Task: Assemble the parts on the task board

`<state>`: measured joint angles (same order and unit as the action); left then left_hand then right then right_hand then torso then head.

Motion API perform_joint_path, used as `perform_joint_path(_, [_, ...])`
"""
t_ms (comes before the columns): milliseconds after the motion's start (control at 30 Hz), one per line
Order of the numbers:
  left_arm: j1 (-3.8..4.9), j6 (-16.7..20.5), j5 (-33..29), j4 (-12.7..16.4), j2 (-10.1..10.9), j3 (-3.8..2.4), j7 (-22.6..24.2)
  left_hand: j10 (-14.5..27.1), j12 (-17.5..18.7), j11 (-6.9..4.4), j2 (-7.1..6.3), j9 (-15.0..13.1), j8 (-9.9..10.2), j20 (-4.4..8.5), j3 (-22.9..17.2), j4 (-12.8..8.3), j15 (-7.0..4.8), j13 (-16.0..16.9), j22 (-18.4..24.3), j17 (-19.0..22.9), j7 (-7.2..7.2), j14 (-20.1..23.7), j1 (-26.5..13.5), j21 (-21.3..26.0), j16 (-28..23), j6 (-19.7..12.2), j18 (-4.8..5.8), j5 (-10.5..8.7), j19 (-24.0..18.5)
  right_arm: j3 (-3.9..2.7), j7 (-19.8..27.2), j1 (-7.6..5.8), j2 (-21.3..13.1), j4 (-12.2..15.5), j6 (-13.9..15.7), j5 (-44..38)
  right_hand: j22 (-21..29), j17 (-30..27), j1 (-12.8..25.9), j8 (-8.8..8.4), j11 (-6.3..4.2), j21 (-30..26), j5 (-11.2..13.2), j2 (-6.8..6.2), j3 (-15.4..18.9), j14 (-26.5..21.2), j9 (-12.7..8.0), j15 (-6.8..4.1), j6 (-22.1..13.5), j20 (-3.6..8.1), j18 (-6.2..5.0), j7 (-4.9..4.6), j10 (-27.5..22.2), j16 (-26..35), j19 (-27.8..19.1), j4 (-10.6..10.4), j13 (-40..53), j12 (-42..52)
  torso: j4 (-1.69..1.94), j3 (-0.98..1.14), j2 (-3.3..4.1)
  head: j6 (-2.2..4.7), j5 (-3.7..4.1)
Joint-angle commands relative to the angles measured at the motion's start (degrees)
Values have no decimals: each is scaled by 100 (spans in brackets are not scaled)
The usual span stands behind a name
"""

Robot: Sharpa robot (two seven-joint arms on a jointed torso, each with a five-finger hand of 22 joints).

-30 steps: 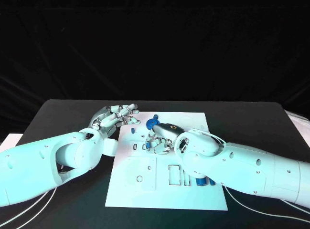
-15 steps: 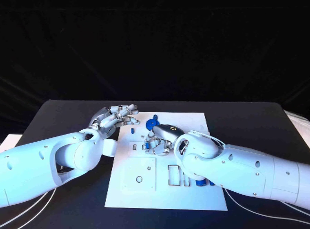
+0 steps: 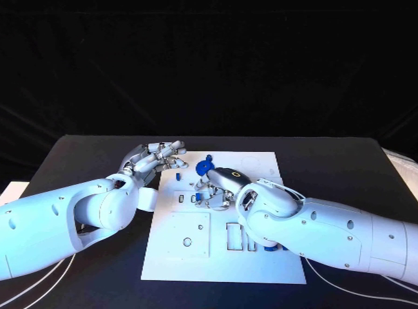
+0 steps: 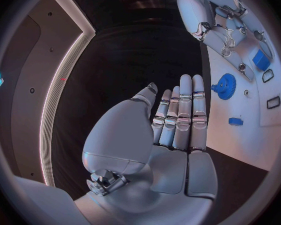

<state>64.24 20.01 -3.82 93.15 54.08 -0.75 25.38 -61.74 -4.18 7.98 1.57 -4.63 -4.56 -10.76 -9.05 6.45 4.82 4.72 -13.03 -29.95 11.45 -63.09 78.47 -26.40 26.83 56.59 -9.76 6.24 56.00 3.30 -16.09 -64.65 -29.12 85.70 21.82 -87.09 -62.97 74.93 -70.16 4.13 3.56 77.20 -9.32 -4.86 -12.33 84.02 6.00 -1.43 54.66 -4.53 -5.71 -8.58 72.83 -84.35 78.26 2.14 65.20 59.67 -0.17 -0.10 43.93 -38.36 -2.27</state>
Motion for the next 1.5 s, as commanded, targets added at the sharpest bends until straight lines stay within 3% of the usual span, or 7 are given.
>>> perform_joint_path(33, [4, -120, -3, -2, -9, -3, 46, 12, 17, 47, -30, 1, 39, 8, -37, -10, -10, -9, 6, 5, 36, 25, -42, 18, -26, 3, -44, -2, -42, -6, 517, 6, -91, 109, 416, 87, 4, 479, 5, -23, -5, -31, -9, -78, 56, 383, -11, 45, -56, -35, 58, -4, -26, 11, -1, -3, 20, 27, 6, -2, -4, -15, -11])
perform_joint_path(400, [4, -41, 324, -47, 71, -3, -348, -792, -376, -223, -90, -33, -35, 233, -140, 19, -295, 211, -270, -431, -140, -922, -148, -526, 846, 174, -87, -9, 533, -89, 2178, -179, -773, 640, 354, 971, 50, 570, 1, -20, 61, -67, 206, -48, 350, 398, -96, 104, -297, -90, 50, -74, -101, -32, -41, -112, -10, 40, -11, -4, -19, -9, -52])
perform_joint_path(533, [5, -306, 1009, -42, 114, -3, -1202, -1198, -902, -451, -214, -98, -146, 436, -68, 104, -521, 638, -678, -2987, -282, -1840, -317, -1225, 3606, 351, -35, -12, 1006, -117, 2473, -352, -1252, 972, -33, 1439, 19, 558, -127, 65, 43, -52, 125, 54, 384, 394, -87, 95, -200, -94, 52, -50, -111, -24, -30, -93, -20, 54, -18, -11, -49, -27, -53])
perform_joint_path(667, [48, -572, 1877, -33, 137, -3, -2352, -649, -1725, -351, -223, -202, -302, 487, 119, 164, -378, 1419, -1269, -4168, -225, -1913, -424, -1955, 4766, 129, -43, -34, 1118, -167, 2587, -521, -1793, 1237, -156, 2130, 93, 415, -243, 128, 19, -93, 104, 175, 374, 357, -82, 76, -116, -79, 38, -29, -140, 70, -63, -71, -80, 4, -36, -12, -103, -15, -50])
perform_joint_path(767, [160, -840, 2477, -24, 157, -3, -3100, -289, -2970, -508, -165, -440, -750, 470, 298, 285, -560, 2385, -2777, -4996, -275, -2217, -539, -3207, 5538, 97, 178, -32, 1630, -189, 2638, -687, -2116, 1267, -76, 2758, 147, 337, -269, 149, 11, -123, 95, 220, 373, 338, -83, 68, -89, -72, 28, -21, -144, 121, -86, -72, -103, -12, -76, -7, -151, -40, -96])
perform_joint_path(1133, [875, -2330, 5015, -256, -3, 1, -5329, -608, -5734, -685, 29, -1300, -2201, 679, 1128, 1025, -741, 4862, -4711, -5980, -643, -2680, -1217, -4630, 6299, 0, 426, -313, 2197, -207, 2674, -950, -2678, 1214, 290, 3913, 142, 311, -447, 159, 5, -127, -160, 402, 252, 339, -116, 55, -96, -53, 31, -32, -150, 153, -68, -3, -167, -49, -105, 46, -319, -131, -221])
perform_joint_path(1500, [1019, -2870, 6241, -600, -619, 40, -6031, -1096, -6329, -856, 251, -1922, -2921, 839, 1654, 1024, -882, 5594, -5701, -6005, -812, -2691, -1275, -5253, 6317, -117, 589, -330, 2596, -205, 2548, -972, -2642, 1098, 297, 4066, 163, 290, -472, 165, 8, -142, -352, 418, 197, 338, -138, 56, -92, -52, 28, -39, -159, 175, -71, 30, -209, -74, -92, 73, -389, -196, -233])
